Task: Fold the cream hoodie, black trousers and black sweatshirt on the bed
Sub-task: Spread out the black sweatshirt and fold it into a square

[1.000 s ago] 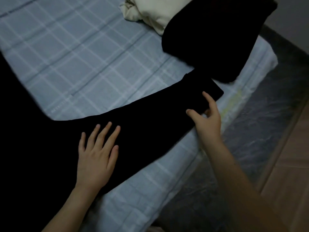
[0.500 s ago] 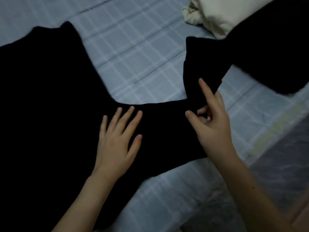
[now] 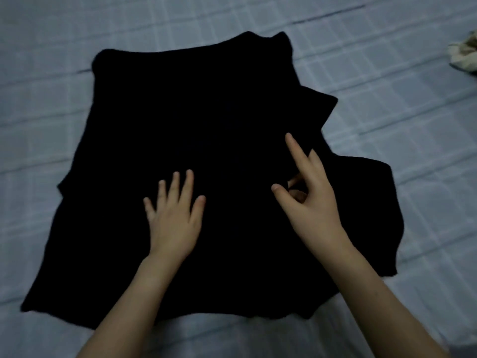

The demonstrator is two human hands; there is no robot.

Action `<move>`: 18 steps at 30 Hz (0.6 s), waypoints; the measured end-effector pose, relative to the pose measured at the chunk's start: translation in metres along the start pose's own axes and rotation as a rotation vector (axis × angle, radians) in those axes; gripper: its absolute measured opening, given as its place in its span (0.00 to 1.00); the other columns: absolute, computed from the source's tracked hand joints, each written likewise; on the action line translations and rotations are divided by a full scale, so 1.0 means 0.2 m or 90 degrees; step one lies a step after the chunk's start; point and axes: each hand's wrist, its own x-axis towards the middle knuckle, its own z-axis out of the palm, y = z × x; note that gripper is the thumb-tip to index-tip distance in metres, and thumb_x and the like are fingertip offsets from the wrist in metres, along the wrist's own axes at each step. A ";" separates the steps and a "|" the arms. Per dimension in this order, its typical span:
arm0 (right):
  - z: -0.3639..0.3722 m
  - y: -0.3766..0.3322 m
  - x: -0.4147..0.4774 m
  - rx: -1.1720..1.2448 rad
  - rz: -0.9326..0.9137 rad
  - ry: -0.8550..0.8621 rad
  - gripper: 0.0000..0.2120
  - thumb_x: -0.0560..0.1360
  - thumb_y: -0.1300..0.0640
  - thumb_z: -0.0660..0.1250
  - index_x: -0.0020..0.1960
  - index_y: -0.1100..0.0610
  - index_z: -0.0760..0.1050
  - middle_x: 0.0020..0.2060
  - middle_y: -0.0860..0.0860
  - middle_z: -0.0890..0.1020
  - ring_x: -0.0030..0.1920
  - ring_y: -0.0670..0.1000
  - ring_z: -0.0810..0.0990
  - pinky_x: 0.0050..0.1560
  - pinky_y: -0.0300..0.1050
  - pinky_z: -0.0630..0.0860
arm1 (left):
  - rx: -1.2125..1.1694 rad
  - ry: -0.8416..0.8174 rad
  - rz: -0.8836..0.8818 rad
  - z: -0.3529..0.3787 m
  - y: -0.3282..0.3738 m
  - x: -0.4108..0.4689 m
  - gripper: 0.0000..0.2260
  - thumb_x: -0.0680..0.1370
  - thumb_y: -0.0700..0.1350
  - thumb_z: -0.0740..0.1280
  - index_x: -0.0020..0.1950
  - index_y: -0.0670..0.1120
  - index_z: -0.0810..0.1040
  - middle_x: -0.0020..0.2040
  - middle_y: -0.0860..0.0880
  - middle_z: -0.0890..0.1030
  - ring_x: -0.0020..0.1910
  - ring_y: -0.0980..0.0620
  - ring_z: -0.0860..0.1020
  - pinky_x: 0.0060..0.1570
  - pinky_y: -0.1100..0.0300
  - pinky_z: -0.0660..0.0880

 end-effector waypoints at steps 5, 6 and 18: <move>0.32 -0.12 0.12 -0.031 -0.035 -0.039 0.36 0.78 0.66 0.66 0.77 0.40 0.59 0.70 0.32 0.58 0.63 0.18 0.56 0.54 0.19 0.64 | 0.003 0.059 0.100 -0.16 -0.34 -0.01 0.27 0.79 0.61 0.44 0.79 0.58 0.56 0.79 0.54 0.57 0.79 0.51 0.51 0.76 0.44 0.45; 0.38 -0.14 0.15 -0.009 -0.036 -0.048 0.36 0.78 0.65 0.67 0.77 0.38 0.59 0.68 0.30 0.56 0.62 0.17 0.55 0.53 0.19 0.66 | 0.028 0.082 0.080 -0.18 -0.43 -0.01 0.28 0.79 0.61 0.44 0.79 0.57 0.57 0.79 0.54 0.58 0.79 0.50 0.52 0.76 0.43 0.45; 1.00 -0.13 0.38 -0.087 0.032 -0.206 0.33 0.80 0.52 0.64 0.74 0.26 0.52 0.79 0.48 0.52 0.59 0.41 0.74 0.62 0.41 0.76 | 0.054 0.099 0.066 -0.03 -0.80 0.00 0.24 0.82 0.57 0.49 0.79 0.57 0.56 0.79 0.54 0.58 0.79 0.51 0.52 0.76 0.47 0.44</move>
